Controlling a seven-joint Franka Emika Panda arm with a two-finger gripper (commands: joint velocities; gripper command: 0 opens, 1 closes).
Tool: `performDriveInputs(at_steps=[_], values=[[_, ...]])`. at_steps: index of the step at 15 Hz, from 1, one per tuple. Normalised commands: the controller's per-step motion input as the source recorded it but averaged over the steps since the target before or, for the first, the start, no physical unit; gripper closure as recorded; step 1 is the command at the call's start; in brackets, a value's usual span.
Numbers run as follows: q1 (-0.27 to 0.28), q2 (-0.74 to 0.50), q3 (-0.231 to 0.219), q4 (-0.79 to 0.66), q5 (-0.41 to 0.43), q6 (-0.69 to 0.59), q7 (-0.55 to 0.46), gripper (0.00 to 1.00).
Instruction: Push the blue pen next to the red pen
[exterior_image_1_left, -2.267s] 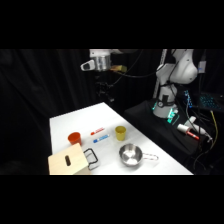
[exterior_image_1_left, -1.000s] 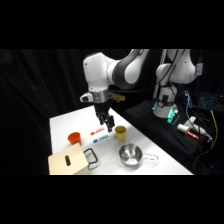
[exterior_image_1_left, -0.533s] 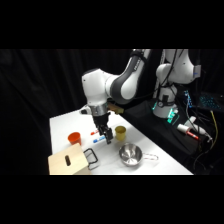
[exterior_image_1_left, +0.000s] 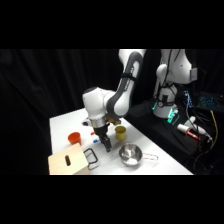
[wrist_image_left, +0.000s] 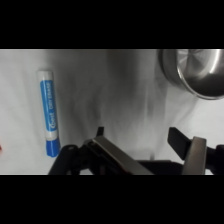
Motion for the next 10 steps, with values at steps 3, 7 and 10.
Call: performDriveInputs(at_steps=[3,7,10], values=[[-0.194,0.14,0.127,0.09,0.161,0.14,-0.13,0.0],[-0.19,0.08,0.069,0.05,0.122,0.13,-0.13,0.0],[-0.177,0.01,-0.01,0.03,0.072,0.11,-0.13,0.0]])
